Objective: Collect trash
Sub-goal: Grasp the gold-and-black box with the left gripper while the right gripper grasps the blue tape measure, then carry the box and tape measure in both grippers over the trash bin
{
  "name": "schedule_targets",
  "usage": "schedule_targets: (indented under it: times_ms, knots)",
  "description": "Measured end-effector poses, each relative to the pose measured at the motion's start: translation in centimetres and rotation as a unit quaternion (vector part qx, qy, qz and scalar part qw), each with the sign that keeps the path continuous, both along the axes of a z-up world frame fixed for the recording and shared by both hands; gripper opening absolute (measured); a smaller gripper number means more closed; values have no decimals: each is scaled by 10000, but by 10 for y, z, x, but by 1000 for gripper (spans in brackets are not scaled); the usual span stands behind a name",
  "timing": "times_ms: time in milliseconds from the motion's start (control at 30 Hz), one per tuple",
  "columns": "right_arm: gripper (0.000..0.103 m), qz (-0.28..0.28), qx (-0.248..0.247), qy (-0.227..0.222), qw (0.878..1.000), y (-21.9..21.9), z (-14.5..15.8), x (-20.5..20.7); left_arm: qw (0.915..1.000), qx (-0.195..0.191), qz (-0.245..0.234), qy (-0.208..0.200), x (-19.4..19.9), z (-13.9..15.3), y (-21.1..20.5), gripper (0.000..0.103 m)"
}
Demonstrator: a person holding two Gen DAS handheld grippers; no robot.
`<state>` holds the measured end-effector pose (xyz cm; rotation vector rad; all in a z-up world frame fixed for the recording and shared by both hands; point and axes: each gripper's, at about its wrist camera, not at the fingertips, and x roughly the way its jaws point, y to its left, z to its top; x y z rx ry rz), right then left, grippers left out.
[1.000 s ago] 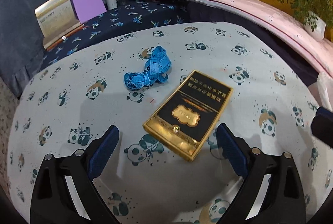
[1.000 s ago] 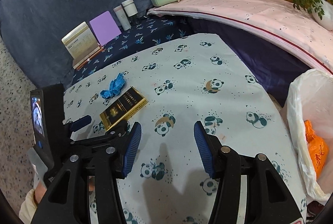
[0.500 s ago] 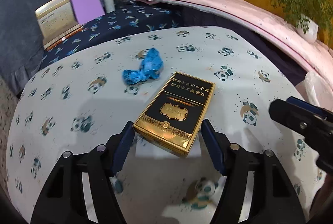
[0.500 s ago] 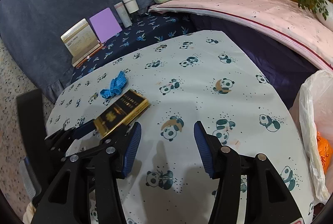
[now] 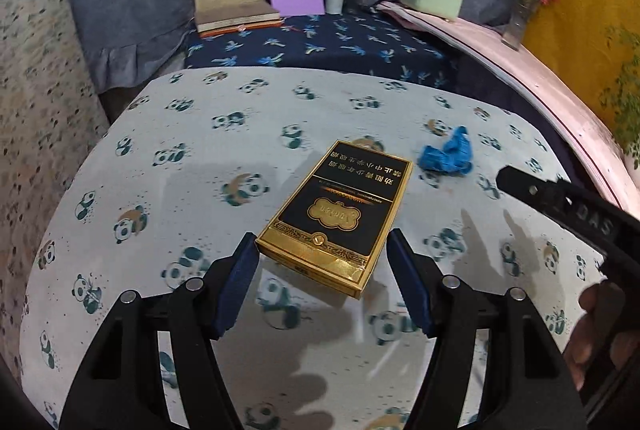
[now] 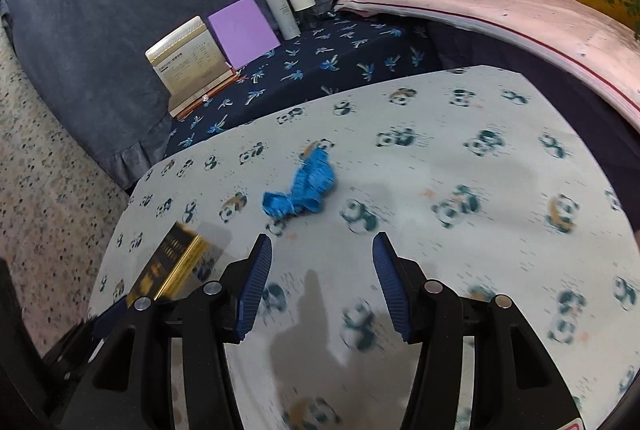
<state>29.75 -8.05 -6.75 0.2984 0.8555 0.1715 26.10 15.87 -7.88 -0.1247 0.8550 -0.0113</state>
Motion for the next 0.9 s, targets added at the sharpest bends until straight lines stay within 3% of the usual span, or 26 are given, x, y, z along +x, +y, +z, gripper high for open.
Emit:
schedule_targets:
  times_ms: [233, 333, 367, 433, 900]
  knots:
    - [43, -88, -155, 94, 9998, 30, -16, 45, 10000, -50, 81, 25, 12, -7, 22, 63]
    - [22, -96, -177, 235, 9995, 35, -27, 56, 10000, -37, 21, 35, 13, -9, 22, 63]
    - [21, -94, -171, 269, 9994, 36, -29, 57, 10000, -25, 11, 27, 13, -9, 22, 63]
    - [16, -85, -153, 211, 9996, 36, -30, 53, 10000, -40, -37, 18, 12, -9, 20, 63]
    - [14, -308, 211, -126, 9992, -23, 12, -33, 9986, -7, -515, -150, -35, 24, -42, 63]
